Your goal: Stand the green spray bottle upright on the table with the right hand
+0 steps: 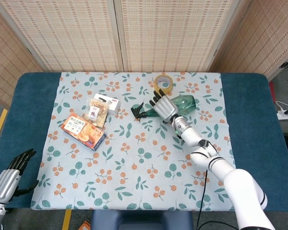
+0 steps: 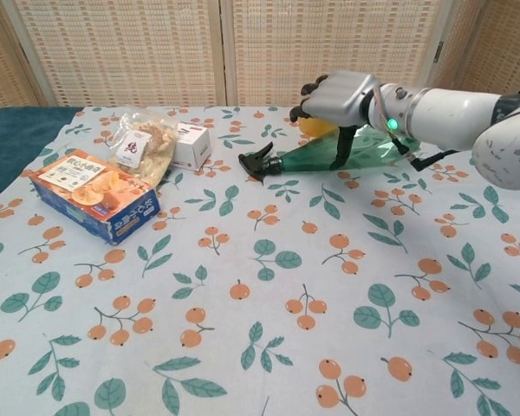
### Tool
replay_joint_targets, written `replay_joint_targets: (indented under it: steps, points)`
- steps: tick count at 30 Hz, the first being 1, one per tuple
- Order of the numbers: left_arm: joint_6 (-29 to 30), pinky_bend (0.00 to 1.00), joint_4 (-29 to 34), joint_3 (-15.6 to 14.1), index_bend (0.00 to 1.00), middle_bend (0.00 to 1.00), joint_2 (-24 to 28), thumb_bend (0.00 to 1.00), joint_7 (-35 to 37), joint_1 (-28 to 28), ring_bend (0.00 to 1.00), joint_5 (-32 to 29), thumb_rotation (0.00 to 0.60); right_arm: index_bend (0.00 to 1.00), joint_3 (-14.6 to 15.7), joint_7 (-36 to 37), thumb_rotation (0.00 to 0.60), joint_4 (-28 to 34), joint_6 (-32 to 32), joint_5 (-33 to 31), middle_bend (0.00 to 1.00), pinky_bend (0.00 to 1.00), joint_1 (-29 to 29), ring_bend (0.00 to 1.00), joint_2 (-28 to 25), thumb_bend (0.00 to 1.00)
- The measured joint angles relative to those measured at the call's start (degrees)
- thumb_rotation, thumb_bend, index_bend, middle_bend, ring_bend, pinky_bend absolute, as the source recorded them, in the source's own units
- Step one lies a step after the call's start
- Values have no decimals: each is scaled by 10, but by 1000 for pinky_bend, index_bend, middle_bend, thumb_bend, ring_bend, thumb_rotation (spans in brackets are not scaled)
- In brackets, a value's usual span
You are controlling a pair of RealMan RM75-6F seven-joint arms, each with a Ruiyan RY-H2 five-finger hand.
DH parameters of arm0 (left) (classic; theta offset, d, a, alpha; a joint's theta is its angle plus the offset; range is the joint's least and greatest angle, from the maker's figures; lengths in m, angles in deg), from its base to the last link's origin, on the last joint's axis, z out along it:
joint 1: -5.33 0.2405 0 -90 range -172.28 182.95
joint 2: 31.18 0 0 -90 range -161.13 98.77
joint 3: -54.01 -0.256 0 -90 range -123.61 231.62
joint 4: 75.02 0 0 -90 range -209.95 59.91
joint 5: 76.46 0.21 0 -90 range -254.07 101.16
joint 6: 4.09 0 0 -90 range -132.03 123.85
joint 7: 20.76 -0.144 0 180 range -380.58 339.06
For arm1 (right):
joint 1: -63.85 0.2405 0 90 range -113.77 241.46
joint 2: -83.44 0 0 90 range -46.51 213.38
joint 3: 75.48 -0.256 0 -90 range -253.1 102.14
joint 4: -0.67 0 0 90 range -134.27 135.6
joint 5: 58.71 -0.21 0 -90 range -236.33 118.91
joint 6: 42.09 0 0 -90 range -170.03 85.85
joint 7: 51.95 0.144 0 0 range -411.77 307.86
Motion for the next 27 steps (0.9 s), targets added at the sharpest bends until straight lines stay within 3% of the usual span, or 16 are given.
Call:
replay_joint_targets:
  steps: [6, 14, 22, 27]
  points:
    - [-4, 84, 2, -2, 2, 0, 1, 262, 0, -3, 0, 2, 600, 184, 25, 22, 600, -58, 13, 11, 189, 112, 6, 0, 32, 0]
    - [-17, 84, 2, -9, 2, 0, 4, 265, 11, -7, 0, 6, 600, 292, 50, 59, 600, -128, 12, 27, 242, 113, 10, 1, 71, 0]
    - [-18, 83, 0, -11, 2, 0, 4, 268, 13, -9, 0, 8, 600, 578, 69, 90, 600, -183, -33, 44, 432, 212, 7, 155, 102, 0]
    - [-21, 83, 1, -12, 2, 0, 4, 269, 13, -10, 0, 6, 600, 684, 80, 108, 600, -203, -47, 53, 509, 251, 0, 238, 112, 0]
